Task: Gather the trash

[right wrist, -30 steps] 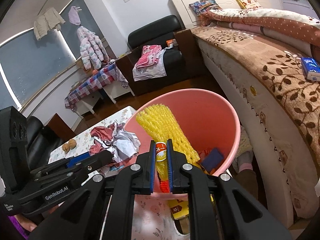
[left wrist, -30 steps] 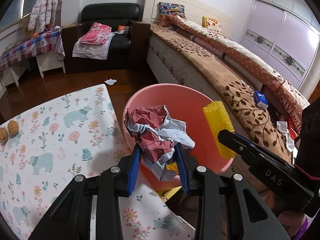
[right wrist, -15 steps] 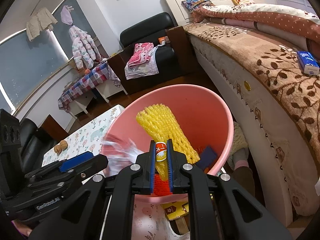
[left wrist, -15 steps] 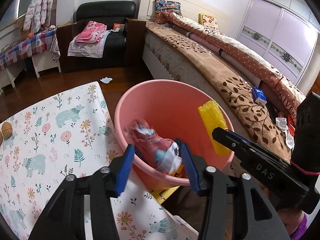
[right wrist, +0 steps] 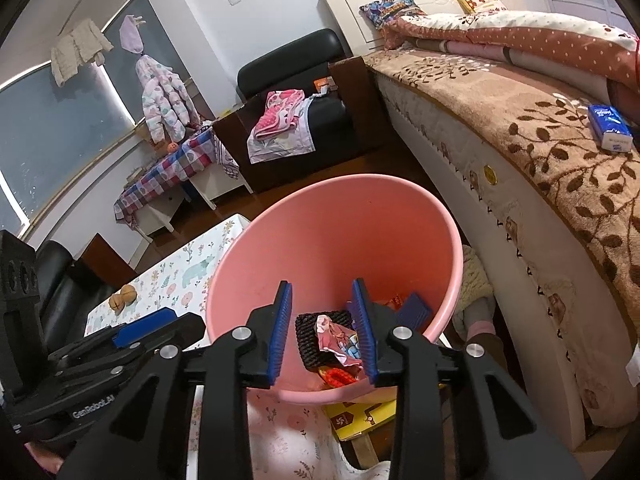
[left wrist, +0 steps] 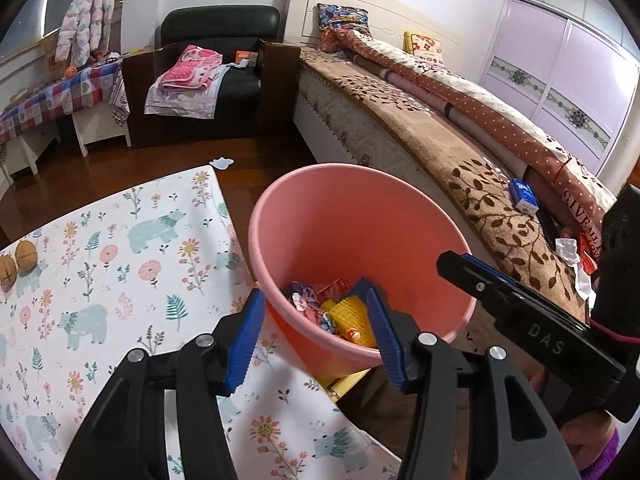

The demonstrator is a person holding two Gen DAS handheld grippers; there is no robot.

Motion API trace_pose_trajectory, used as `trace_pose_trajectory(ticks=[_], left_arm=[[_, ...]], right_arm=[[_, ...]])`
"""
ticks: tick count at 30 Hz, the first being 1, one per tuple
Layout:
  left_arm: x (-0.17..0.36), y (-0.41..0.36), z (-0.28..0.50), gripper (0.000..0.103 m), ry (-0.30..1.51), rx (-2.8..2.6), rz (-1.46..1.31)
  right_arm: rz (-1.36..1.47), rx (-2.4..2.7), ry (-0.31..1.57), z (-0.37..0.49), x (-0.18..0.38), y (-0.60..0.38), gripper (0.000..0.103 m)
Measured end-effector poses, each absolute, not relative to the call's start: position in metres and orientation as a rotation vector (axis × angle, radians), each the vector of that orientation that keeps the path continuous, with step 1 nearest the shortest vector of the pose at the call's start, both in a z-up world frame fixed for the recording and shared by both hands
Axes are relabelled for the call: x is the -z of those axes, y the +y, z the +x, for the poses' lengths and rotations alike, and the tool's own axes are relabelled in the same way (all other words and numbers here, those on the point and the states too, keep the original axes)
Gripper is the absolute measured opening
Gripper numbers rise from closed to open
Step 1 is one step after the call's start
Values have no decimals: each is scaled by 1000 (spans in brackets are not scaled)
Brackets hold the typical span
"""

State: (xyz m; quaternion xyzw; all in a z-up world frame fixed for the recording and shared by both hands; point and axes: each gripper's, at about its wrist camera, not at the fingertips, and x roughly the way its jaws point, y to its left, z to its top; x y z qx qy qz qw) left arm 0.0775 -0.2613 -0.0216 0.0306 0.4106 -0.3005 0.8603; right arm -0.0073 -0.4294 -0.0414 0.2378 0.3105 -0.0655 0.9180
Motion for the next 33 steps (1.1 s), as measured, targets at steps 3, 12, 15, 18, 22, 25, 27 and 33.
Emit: trace_pose_trajectory(ticks=[3, 12, 15, 18, 22, 25, 27, 33], left_arm=[[20, -256, 76, 52, 852, 607, 61], [10, -232, 67, 52, 806, 567, 53], [5, -224, 62, 52, 788, 561, 37], [-1, -217, 58, 52, 766, 552, 32], [-7, -204, 51, 52, 737, 537, 27], [-11, -194, 46, 52, 728, 532, 13], [-13, -187, 43, 52, 720, 529, 6], [-18, -178, 33, 52, 697, 517, 2]], right_arm=[[489, 133, 634, -12, 39, -425, 46], [395, 163, 624, -28, 28, -396, 53], [376, 170, 614, -31, 23, -387, 60], [356, 172, 594, -36, 17, -378, 62], [309, 174, 572, -41, 8, -363, 69], [284, 180, 565, -44, 5, -353, 72], [260, 190, 560, -46, 3, -346, 73], [220, 211, 533, -54, -6, -331, 73]])
